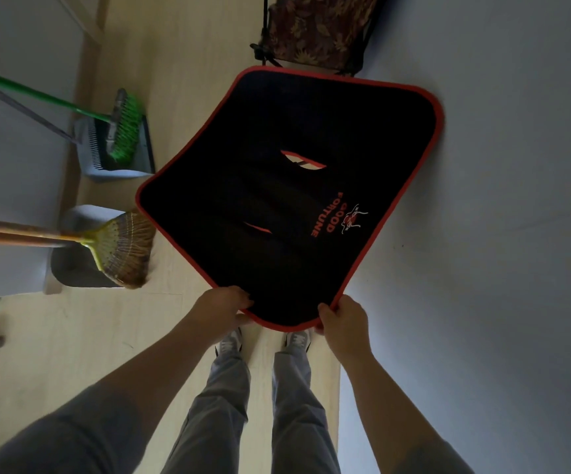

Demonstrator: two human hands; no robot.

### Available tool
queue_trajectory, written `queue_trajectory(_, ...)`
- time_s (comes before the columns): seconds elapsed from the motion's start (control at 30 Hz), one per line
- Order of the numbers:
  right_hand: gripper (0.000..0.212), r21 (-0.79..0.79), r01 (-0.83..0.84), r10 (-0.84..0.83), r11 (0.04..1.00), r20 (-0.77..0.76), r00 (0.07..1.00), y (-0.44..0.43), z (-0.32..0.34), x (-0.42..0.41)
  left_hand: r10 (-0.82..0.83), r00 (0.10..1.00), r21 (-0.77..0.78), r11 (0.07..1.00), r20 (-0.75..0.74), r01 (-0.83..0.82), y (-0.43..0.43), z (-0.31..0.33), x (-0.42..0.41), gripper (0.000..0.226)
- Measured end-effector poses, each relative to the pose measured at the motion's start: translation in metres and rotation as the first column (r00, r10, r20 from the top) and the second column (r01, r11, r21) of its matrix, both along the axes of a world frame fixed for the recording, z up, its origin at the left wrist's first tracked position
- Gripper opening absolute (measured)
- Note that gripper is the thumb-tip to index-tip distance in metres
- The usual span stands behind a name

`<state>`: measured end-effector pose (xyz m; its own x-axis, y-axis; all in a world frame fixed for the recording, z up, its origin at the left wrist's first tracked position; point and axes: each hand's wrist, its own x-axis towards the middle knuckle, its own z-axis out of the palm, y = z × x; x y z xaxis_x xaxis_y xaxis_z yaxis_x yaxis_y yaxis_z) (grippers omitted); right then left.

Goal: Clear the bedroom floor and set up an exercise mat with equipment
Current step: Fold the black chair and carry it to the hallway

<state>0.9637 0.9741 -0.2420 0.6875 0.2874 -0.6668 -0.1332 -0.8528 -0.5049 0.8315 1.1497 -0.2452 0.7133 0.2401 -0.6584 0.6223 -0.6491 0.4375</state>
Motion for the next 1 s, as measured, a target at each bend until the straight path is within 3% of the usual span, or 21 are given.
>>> queue_trajectory(0.23, 0.026, -0.079, -0.031, 0.041, 0.996, 0.135, 0.990, -0.028, -0.003, 0.049, -0.095, 0.989, 0.068, 0.994, 0.113, 0.088, -0.039, -0.014, 0.035, 0.036)
queue_trajectory(0.37, 0.024, -0.124, -0.019, 0.045, 0.992, 0.212, 0.976, -0.036, -0.001, 0.070, -0.044, 0.989, 0.092, 0.995, 0.139, 0.031, -0.048, -0.027, 0.046, 0.029)
queue_trajectory(0.63, 0.014, 0.054, 0.240, -0.239, 0.969, 0.440, 0.866, -0.027, 0.006, 0.114, -0.063, 0.998, 0.122, 0.991, 0.024, 0.059, -0.037, -0.044, 0.063, 0.038)
queue_trajectory(0.7, 0.011, 0.065, 0.263, -0.267, 0.962, 0.397, 0.878, -0.028, 0.006, 0.112, -0.057, 0.998, 0.120, 0.991, 0.026, 0.054, -0.038, -0.046, 0.063, 0.039)
queue_trajectory(0.87, 0.016, -0.008, 0.269, -0.267, 0.963, 0.109, 0.958, -0.042, -0.010, 0.081, -0.038, 0.999, 0.099, 0.994, 0.024, 0.035, -0.043, -0.045, 0.065, 0.041)
queue_trajectory(1.0, 0.021, 0.017, 0.332, -0.330, 0.943, 0.147, 0.932, -0.037, -0.009, 0.081, -0.055, 0.998, 0.083, 0.995, 0.008, 0.054, -0.042, -0.043, 0.066, 0.042)
